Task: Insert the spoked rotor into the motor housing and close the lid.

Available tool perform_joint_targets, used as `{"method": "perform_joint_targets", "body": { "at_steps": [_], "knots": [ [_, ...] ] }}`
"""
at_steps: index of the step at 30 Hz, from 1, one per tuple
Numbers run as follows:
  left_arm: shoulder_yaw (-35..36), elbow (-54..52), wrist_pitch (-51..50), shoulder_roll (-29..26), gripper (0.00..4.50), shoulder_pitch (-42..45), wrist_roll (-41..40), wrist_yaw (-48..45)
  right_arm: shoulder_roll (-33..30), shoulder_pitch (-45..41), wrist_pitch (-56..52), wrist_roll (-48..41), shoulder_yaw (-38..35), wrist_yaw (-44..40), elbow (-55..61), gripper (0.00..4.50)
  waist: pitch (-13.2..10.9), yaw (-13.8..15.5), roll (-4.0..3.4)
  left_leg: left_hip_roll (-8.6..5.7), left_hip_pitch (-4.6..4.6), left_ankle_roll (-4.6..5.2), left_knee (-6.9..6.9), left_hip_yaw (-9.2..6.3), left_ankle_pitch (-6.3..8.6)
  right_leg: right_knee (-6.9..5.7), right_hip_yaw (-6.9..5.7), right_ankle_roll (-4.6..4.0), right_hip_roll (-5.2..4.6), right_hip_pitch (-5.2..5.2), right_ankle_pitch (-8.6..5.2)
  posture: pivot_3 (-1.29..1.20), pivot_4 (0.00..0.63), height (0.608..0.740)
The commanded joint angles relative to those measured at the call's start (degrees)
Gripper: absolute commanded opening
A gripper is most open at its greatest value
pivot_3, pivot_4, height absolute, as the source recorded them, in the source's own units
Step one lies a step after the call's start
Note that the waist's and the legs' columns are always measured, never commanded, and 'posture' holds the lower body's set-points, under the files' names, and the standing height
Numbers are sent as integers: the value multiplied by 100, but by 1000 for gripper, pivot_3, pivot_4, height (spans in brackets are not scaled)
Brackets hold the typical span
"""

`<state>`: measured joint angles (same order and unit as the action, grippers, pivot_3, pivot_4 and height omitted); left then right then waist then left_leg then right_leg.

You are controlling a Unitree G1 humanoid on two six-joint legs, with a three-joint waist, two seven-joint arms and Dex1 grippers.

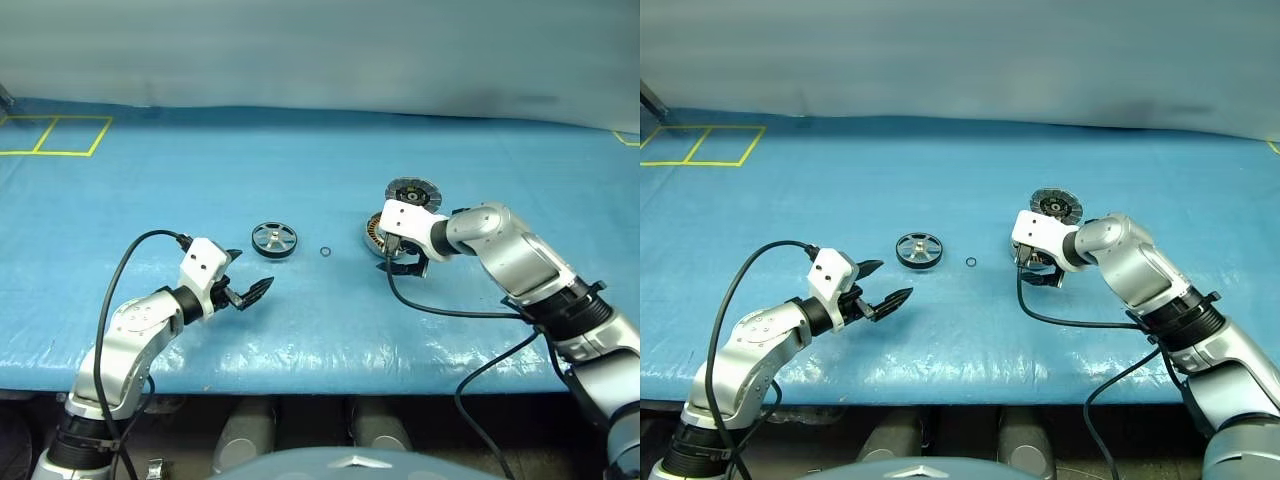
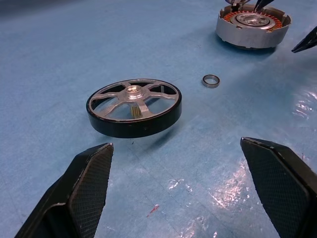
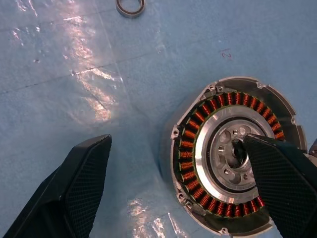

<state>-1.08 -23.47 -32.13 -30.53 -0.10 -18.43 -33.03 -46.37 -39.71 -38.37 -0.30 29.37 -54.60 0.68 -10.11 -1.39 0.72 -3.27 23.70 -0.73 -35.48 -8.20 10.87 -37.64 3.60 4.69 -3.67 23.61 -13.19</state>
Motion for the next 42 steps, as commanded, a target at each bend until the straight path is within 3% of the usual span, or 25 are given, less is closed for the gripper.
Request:
{"method": "perform_joint_targets", "body": {
  "at_steps": [1, 13, 25, 42],
  "knots": [
    [72, -104, 106, -14, 4480, -11, 21, 1, 120, -229, 287, 184, -91, -150, -285, 4500, 0, 0, 0, 0, 0, 0, 0, 0, 0, 0, 0, 0, 0, 1, 1, 0, 150, 740],
    [68, -105, 119, -5, 4480, -27, 27, 20, 401, -396, 561, 582, -134, -479, -944, 4500, 0, -11, -1, -1, -2, 0, -2, 0, 0, -2, 1, -6, 1, -1, 10, 0, 150, 740],
    [28, -65, 145, 49, 4480, -15, 48, 50, 365, -168, 450, 483, -510, -691, -548, 4500, 0, -16, -1, -2, -1, 0, -2, 1, 0, -2, 1, 1, 2, 1, 32, 0, 150, 740],
    [34, -108, 102, 84, 4480, -55, 53, 56, 490, -110, 286, 615, -464, -680, -880, 4500, 0, -19, -1, -2, -3, -1, -2, 1, 0, -3, 1, -1, 2, -1, 35, 0, 150, 740]
  ]
}}
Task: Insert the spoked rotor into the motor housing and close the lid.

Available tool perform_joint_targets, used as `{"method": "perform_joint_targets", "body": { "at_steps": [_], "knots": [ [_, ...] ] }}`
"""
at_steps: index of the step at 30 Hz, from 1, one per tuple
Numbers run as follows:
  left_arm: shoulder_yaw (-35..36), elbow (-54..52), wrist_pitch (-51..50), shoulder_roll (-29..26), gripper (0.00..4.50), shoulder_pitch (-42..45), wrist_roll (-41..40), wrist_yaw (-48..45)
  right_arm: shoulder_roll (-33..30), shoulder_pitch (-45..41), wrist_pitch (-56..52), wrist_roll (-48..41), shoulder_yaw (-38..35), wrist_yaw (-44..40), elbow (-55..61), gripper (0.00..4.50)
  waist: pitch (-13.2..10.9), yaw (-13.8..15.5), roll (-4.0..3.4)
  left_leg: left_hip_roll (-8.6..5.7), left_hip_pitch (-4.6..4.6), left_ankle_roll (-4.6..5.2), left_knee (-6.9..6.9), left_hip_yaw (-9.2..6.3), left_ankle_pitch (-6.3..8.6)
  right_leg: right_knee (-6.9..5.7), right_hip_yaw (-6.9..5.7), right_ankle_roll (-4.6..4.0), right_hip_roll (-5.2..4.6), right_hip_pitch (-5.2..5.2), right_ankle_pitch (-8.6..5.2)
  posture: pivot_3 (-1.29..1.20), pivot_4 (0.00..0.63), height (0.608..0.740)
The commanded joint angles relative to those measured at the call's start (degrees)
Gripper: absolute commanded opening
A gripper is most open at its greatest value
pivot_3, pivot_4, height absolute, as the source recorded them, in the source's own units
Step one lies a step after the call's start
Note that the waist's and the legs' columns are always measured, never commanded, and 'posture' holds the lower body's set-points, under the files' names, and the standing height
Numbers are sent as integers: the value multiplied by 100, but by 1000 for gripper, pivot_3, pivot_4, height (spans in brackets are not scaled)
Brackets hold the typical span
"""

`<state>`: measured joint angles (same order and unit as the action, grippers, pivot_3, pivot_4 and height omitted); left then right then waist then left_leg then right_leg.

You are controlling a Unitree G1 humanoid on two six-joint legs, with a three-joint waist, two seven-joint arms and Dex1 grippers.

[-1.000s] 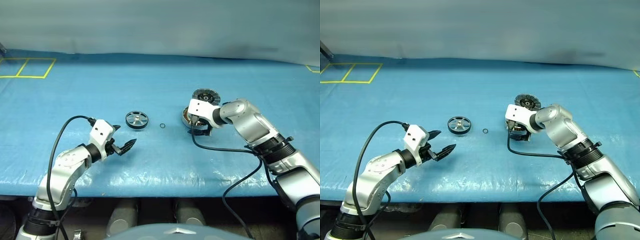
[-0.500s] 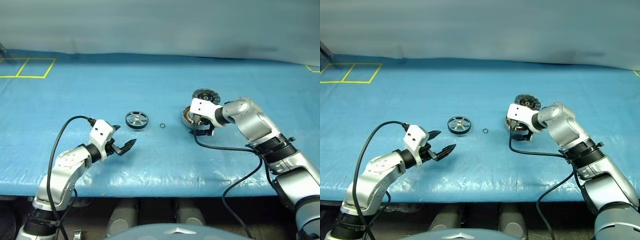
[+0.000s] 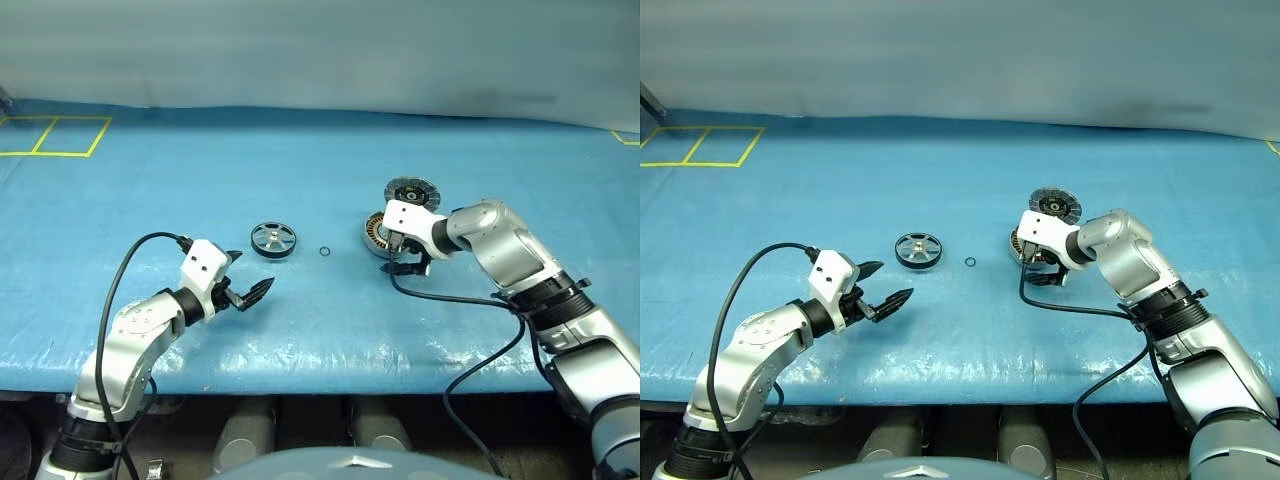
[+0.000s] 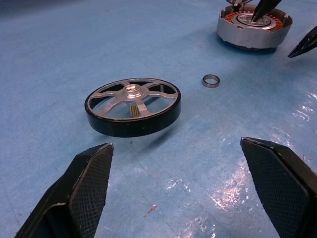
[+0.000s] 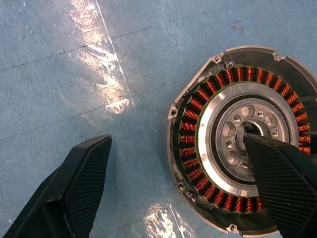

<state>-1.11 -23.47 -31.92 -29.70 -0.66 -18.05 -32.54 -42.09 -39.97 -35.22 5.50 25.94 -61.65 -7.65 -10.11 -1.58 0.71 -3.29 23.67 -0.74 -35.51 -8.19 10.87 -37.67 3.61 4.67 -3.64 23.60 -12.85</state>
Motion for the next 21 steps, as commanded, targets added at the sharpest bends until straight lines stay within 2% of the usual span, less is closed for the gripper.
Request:
{"method": "perform_joint_targets", "body": {
  "at_steps": [1, 4, 9, 15, 21],
  "knots": [
    [39, -107, 85, 0, 4494, -3, 14, 5, 93, -97, -44, 43, -122, 44, -86, 4318, 0, 0, 0, 0, -1, 0, 0, 0, 0, 0, 0, 0, 0, -1, 0, 0, 150, 740],
    [40, -99, 92, -3, 4500, -4, 17, 0, 197, -148, -54, 92, -91, 60, -195, 3618, 0, 0, 0, 0, -3, 0, -2, 0, 0, -1, 0, -1, 1, -4, 1, 0, 150, 740],
    [34, -104, 98, 11, 4500, -12, 15, 3, 337, -232, -36, 164, -63, 69, -368, 1995, 2, -15, 3, 0, -6, 0, -2, 1, 0, 0, 0, -1, 2, -6, 2, 0, 150, 740],
    [54, -86, 109, 11, 4500, -15, 27, 7, 462, -127, -181, 27, -164, 5, -102, 1948, 3, -52, 4, 0, -12, -5, -5, 1, -2, -1, 0, -4, 14, -11, -2, 0, 150, 740],
    [149, -155, 86, -34, 4500, -122, 4, 12, 551, 561, -860, -181, -129, 3, 1313, 1946, 4, -55, 4, 5, -9, -9, 3, -1, 1, -2, -1, -15, 15, -2, 11, 0, 150, 740]
  ]
}}
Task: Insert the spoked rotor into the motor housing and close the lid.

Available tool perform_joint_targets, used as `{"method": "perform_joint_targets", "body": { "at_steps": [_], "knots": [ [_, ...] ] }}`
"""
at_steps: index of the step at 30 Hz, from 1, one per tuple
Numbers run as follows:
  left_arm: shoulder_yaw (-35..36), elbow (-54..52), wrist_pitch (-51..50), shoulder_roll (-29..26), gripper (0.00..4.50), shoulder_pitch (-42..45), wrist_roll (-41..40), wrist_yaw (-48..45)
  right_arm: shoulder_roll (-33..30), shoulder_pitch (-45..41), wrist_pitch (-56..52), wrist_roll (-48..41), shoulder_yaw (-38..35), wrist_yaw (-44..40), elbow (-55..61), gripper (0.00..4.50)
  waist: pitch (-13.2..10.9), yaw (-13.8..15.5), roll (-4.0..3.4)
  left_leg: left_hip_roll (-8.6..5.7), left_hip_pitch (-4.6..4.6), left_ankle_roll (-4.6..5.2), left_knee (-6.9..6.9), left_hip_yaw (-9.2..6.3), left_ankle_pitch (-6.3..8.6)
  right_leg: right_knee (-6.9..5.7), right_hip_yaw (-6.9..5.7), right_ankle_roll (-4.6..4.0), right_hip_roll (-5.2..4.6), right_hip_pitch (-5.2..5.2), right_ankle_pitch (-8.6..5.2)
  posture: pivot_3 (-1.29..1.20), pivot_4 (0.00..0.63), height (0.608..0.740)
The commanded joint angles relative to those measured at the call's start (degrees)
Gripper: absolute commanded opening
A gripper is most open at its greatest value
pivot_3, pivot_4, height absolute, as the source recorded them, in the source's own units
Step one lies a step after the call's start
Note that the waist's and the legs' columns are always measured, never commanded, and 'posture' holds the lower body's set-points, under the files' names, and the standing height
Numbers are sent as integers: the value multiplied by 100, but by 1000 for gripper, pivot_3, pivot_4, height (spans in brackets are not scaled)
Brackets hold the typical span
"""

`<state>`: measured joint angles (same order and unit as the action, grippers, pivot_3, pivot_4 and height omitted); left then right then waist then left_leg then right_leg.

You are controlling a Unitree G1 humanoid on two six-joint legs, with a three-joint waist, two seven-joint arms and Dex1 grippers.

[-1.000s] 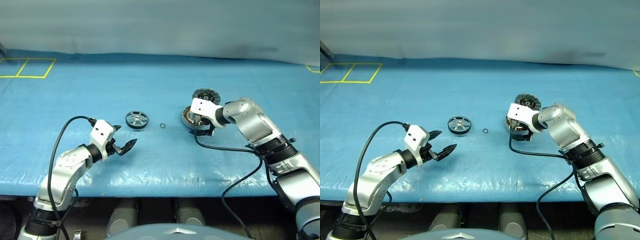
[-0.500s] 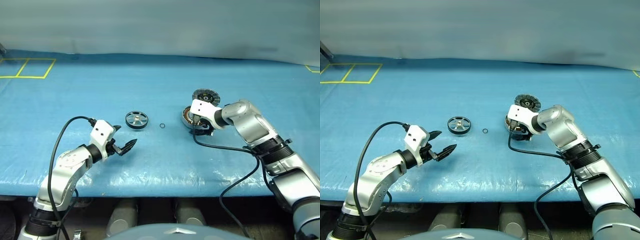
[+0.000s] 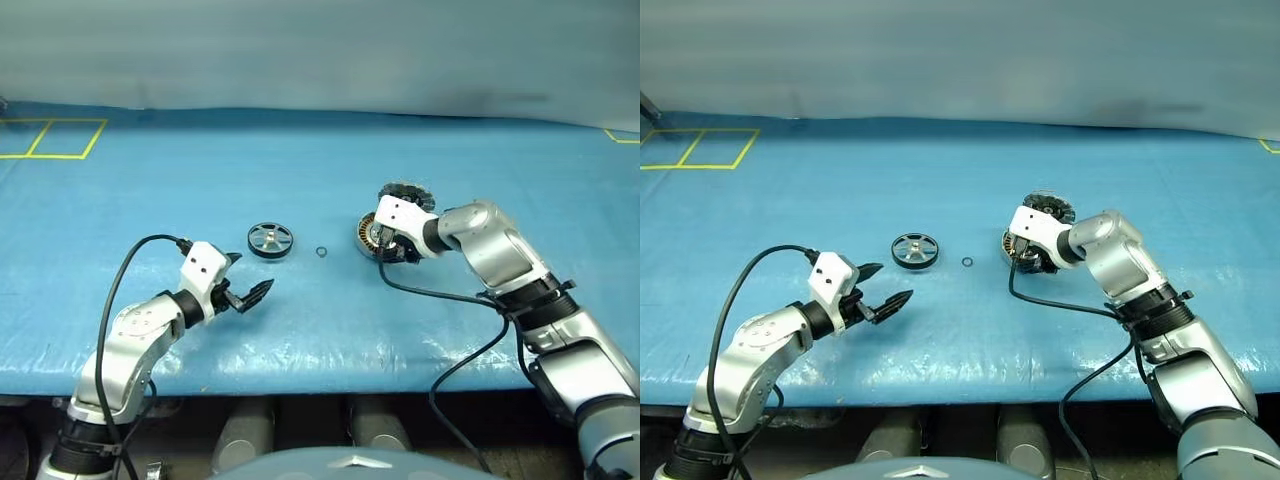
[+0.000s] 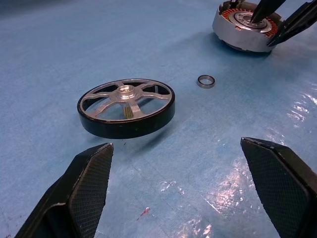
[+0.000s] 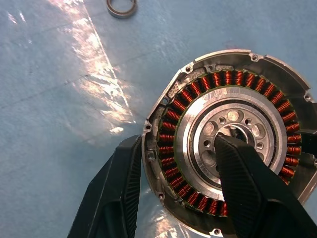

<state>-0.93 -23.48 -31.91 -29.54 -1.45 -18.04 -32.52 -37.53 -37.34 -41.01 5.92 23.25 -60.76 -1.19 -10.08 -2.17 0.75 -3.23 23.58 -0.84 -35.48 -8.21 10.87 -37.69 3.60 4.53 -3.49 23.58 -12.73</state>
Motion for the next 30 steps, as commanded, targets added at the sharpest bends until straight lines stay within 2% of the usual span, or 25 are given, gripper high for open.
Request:
{"method": "perform_joint_targets", "body": {
  "at_steps": [1, 15, 30],
  "knots": [
    [135, -156, 83, -50, 4500, -51, 3, 12, 93, 410, -376, -232, 154, -70, 864, 1945, 0, 3, 0, 1, 0, -1, 1, -1, 2, 0, -1, -1, 0, 0, -1, 0, 150, 740],
    [96, -176, 59, -34, 4500, -103, 0, 3, 219, 1573, -1515, -604, 188, 532, 2895, 1940, 3, 23, 3, 14, -1, -3, -5, -1, 4, 0, -3, 24, -1, -4, -23, 0, 150, 740],
    [64, -159, -10, -31, 4500, -125, -25, -10, 550, 1746, -1890, -981, 434, 1187, 3292, 1940, 13, 1, 17, 31, -7, -5, -6, 2, 4, -3, -4, -2, 10, -6, -38, 0, 150, 740]
  ]
}}
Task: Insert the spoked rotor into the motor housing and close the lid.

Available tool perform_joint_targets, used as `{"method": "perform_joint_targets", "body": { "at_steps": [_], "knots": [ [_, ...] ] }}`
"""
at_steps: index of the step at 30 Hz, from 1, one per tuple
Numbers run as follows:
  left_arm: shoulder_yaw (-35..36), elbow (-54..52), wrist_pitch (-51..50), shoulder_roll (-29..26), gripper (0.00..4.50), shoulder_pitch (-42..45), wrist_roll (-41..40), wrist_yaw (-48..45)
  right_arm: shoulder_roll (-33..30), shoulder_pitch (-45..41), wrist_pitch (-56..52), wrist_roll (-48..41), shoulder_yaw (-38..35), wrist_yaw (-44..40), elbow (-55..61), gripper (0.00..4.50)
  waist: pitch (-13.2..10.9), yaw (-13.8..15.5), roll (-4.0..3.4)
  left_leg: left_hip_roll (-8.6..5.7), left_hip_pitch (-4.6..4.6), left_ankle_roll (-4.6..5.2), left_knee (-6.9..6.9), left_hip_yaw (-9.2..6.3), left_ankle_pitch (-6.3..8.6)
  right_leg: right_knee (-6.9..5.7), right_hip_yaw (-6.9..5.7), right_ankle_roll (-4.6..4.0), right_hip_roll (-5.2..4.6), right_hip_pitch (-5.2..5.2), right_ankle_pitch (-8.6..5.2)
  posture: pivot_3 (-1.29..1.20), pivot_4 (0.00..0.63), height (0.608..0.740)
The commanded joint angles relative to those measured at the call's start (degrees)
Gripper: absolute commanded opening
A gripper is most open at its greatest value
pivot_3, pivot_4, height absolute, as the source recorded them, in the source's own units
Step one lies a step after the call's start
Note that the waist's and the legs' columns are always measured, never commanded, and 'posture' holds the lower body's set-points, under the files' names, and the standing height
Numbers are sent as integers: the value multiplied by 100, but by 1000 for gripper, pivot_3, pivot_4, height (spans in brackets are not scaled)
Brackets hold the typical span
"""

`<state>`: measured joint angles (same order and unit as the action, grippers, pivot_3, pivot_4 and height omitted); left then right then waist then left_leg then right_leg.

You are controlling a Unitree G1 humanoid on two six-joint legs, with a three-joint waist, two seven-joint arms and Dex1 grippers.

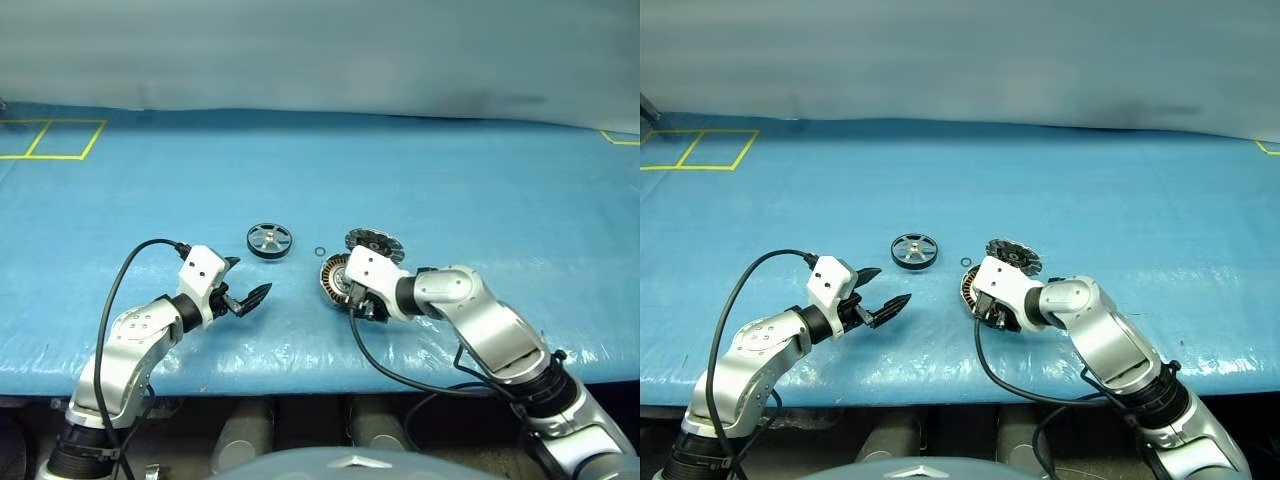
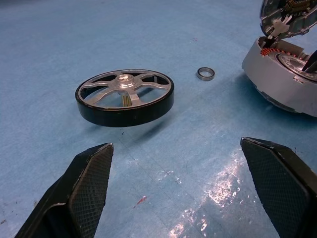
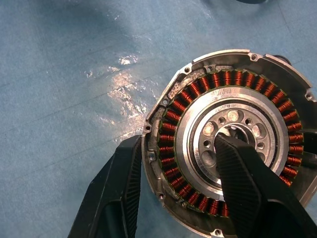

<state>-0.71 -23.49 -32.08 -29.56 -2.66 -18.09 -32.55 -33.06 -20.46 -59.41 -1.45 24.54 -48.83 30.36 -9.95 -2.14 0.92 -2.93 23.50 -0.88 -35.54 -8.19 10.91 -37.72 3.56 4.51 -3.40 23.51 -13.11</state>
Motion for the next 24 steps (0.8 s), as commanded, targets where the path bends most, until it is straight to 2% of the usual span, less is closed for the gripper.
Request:
{"method": "perform_joint_targets", "body": {
  "at_steps": [1, 11, 19, 24],
  "knots": [
    [43, -167, -3, -36, 4500, -8, -25, -13, 130, 32, -48, -243, 322, 35, 143, 1940, 0, -1, 0, 1, 0, 0, 0, 0, 0, 0, 0, 0, 0, 0, 0, 0, 150, 740],
    [37, -154, -29, -62, 4500, 29, -21, -28, 281, -149, 18, -247, 474, 345, 105, 1940, 0, -11, 1, 13, -4, -3, 0, 5, 1, -2, -10, -3, 2, 2, 0, 0, 150, 740],
    [8, -109, -19, -62, 4500, 93, -10, -49, 221, -292, -65, -225, 438, 622, 171, 4480, -1, 18, -1, 14, 7, -7, 0, 4, 1, 3, -29, -9, -7, 11, 7, 0, 150, 740],
    [-17, -87, -9, -58, 4500, 94, -11, -67, 10, -349, -219, -423, 163, 600, 502, 4480, -1, 34, -1, 11, 7, -7, 0, 2, 1, 3, -32, -9, -10, 10, 6, 0, 150, 740]
  ]
}}
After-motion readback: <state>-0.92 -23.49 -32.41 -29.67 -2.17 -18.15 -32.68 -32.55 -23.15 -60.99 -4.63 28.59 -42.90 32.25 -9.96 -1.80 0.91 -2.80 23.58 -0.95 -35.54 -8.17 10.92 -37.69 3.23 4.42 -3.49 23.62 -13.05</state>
